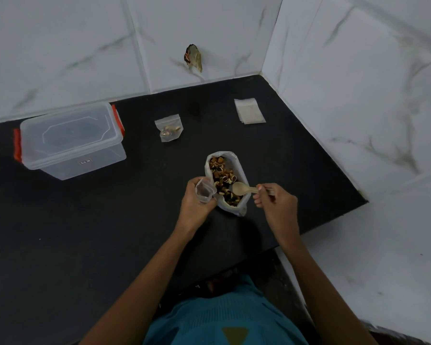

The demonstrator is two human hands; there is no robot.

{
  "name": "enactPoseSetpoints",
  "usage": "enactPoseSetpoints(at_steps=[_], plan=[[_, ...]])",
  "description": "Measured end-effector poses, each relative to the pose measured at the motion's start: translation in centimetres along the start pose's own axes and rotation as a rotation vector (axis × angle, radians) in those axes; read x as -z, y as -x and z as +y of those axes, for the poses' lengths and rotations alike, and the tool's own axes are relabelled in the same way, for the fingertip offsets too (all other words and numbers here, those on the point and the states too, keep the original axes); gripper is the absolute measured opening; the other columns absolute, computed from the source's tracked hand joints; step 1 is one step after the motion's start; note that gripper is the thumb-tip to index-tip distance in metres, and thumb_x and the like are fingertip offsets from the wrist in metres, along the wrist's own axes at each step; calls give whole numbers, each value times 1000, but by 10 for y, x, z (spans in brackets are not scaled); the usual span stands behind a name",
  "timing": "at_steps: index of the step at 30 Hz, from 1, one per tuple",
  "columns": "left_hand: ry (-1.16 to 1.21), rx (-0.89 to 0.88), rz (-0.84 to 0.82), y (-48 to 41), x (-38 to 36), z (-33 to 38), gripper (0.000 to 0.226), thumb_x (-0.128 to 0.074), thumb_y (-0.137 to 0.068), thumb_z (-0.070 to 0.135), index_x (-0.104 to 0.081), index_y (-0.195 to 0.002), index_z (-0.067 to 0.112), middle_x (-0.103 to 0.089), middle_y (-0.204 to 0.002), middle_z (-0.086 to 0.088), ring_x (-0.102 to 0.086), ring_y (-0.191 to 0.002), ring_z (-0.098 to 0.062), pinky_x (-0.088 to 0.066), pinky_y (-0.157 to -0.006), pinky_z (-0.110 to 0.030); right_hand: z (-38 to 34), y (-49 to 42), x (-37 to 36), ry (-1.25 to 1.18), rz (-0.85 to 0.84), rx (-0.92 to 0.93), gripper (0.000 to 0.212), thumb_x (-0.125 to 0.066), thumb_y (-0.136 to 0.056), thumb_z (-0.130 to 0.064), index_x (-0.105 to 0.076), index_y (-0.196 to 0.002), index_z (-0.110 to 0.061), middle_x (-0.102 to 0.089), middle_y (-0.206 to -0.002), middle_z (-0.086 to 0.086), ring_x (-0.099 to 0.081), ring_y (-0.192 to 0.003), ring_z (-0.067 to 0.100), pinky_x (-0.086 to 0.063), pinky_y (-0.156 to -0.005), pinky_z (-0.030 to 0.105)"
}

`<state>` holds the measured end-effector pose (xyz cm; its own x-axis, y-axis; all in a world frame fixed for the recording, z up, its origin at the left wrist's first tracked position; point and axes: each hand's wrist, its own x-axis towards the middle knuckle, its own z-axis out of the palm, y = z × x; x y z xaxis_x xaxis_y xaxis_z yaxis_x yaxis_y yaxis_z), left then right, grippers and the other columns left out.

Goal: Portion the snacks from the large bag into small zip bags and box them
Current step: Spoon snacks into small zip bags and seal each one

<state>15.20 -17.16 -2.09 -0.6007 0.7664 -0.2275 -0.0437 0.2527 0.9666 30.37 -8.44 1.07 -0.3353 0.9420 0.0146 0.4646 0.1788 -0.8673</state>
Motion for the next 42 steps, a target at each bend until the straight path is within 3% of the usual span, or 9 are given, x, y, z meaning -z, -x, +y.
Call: enactPoseSetpoints(at_steps=[6,9,11,17,23,31,37,40,42], plan=[[-12,70,-28,3,-3,-3,49,-67,-79,7,-44,-120,21,-56,-113,-3,-58,-104,-29,-48,-79,-35,1,3,-18,103,-62,70,17,-52,-93,-13,-63,-101,-3,-67,-83,9,-65,-75,17,-56,-71,34],[-28,101,-45,3,-7,-4,48,-66,-79,5,-43,-118,24,-57,-114,-7,-57,-107,-38,-49,-81,-41,-1,2,-21,106,-96,60,19,-51,-93,-12,-63,-103,-2,-66,-83,8,-65,-75,14,-55,-72,31],[-22,114,-46,3,-8,-3,46,-65,-80,4,-43,-115,25,-57,-112,-7,-57,-106,-38,-49,-82,-41,-2,-1,-19,59,-96,25,17,-51,-93,-11,-64,-101,-3,-64,-75,1,-62,-67,2,-52,-67,18],[38,151,-53,2,-8,1,42,-63,-84,6,-42,-114,27,-57,-106,-3,-55,-90,-16,-45,-72,-27,-3,-6,-9,-19,-106,-45,11,-51,-93,-11,-62,-94,-9,-60,-68,-8,-59,-58,-5,-48,-60,8],[50,164,-68,1,-8,1,41,-63,-84,7,-42,-114,27,-56,-105,-3,-53,-77,-10,-43,-57,-20,-4,-8,-6,-7,-108,-98,13,-49,-94,-12,-59,-87,-15,-59,-64,-6,-57,-53,-7,-47,-55,7],[16,145,-98,1,-7,3,43,-63,-85,8,-43,-120,23,-52,-100,12,-53,-90,-1,-45,-69,-15,-1,-11,-8,-333,-7,-416,18,-49,-95,-12,-63,-90,-2,-65,-67,6,-62,-54,7,-52,-54,15],[32,143,-93,3,-6,5,43,-61,-85,3,-43,-119,23,-51,-99,16,-53,-87,2,-44,-68,-13,-13,-9,-2,28,-119,-205,16,-48,-95,-16,-60,-86,-14,-61,-65,-3,-60,-59,6,-52,-59,16],[32,134,-91,3,-8,4,44,-62,-85,5,-44,-121,21,-52,-99,15,-53,-88,1,-44,-67,-12,-15,-10,-8,40,-106,-194,17,-47,-95,-15,-61,-86,-11,-61,-64,-2,-61,-58,7,-54,-62,21],[34,133,-92,3,-8,3,43,-62,-85,4,-44,-120,21,-52,-97,14,-53,-83,1,-46,-61,-8,-14,-11,-13,14,-69,-200,19,-47,-95,-14,-62,-86,-9,-61,-61,-2,-60,-53,4,-53,-57,16]])
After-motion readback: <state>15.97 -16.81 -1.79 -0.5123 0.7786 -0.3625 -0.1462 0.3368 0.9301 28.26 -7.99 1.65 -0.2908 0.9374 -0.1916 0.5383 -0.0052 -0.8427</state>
